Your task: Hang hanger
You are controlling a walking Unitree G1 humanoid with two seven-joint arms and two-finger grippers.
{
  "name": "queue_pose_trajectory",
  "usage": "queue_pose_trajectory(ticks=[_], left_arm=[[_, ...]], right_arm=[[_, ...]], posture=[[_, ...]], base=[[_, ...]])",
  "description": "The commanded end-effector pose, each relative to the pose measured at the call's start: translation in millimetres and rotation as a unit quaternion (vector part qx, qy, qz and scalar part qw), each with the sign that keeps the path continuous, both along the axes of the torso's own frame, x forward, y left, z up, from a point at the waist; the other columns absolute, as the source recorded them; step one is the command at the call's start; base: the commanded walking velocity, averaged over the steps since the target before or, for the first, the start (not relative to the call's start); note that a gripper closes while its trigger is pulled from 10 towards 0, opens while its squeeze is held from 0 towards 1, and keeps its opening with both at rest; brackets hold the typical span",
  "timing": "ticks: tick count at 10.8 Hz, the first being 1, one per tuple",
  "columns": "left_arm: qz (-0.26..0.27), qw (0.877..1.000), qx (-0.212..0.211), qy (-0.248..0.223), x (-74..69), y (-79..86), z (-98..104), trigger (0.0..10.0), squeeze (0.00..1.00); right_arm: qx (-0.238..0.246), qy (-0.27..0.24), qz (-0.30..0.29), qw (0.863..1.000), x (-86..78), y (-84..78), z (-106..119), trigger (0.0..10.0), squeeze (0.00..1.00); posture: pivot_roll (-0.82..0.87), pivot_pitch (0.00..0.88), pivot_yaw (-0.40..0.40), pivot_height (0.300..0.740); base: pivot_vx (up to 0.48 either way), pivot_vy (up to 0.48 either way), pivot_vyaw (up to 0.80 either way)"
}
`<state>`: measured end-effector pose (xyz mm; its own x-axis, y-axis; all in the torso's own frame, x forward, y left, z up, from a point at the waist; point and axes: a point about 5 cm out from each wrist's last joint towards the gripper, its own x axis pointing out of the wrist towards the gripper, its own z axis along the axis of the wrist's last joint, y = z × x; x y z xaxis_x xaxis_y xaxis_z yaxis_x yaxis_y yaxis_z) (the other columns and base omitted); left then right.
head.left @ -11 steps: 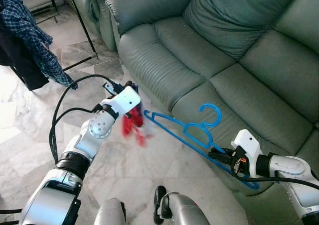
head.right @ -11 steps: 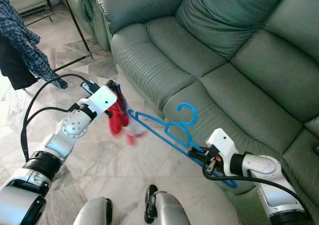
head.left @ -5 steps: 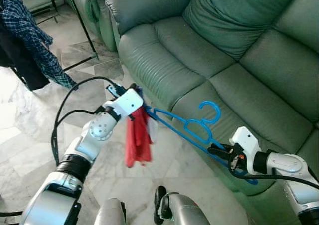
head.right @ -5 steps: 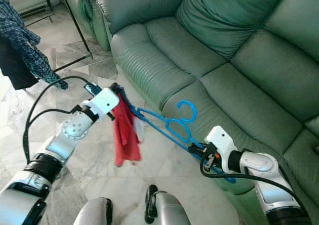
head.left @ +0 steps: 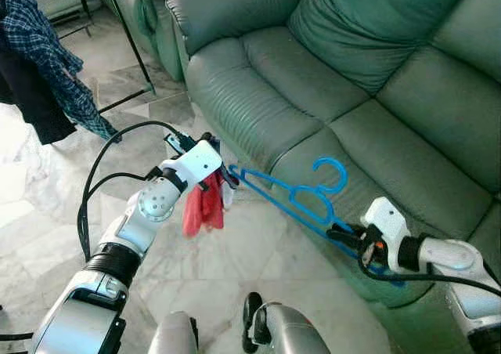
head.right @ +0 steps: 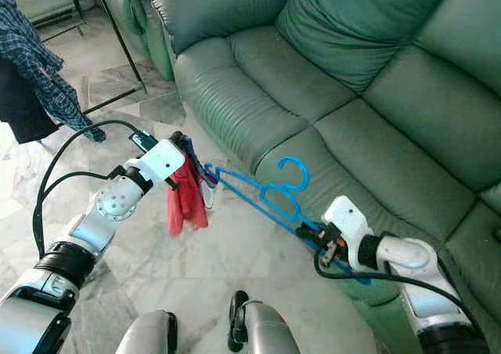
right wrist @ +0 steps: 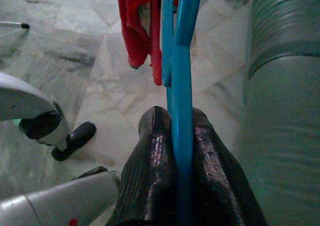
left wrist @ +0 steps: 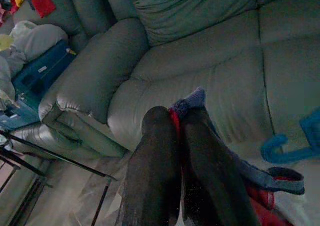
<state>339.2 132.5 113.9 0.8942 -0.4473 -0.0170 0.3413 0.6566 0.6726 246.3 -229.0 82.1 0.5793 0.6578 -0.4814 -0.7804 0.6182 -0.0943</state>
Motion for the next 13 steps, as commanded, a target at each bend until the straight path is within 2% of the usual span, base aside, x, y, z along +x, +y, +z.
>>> queue_pose_trajectory(ticks=[1, 3, 6, 9, 13], left_arm=[[-0.018, 1.000, 0.001, -0.005, -1.9, -5.2, 1, 10.0, 0.00], [-0.024, 1.000, -0.001, -0.006, -2.1, -9.3, 2, 10.0, 0.00], [-0.027, 1.000, -0.007, -0.013, -4.0, -12.9, 3, 10.0, 0.00], [-0.016, 1.000, 0.000, -0.004, -2.2, -8.6, 1, 10.0, 0.00], [-0.007, 1.000, -0.008, -0.005, -1.4, -7.3, 4, 10.0, 0.00]], right_arm=[[-0.004, -0.020, -0.013, 1.000, 2.6, -4.6, 4, 10.0, 0.00], [0.004, -0.021, -0.011, 1.000, 4.9, -1.4, 3, 10.0, 0.00], [0.035, 0.021, 0.027, 0.999, -6.3, 8.8, 0, 10.0, 0.00], [0.029, 0.034, 0.028, 0.999, -11.1, 2.7, 0, 10.0, 0.00], [0.034, 0.048, 0.036, 0.998, -13.6, 4.6, 0, 10.0, 0.00]], posture=[[-0.07, 0.184, -0.049, 0.740], [-0.07, 0.184, -0.049, 0.740], [-0.06, 0.185, -0.049, 0.740], [-0.07, 0.187, -0.046, 0.740], [-0.07, 0.189, -0.045, 0.740]], base=[[0.000, 0.000, 0.00], [0.000, 0.000, 0.00], [0.000, 0.000, 0.00], [0.000, 0.000, 0.00], [0.000, 0.000, 0.00]])
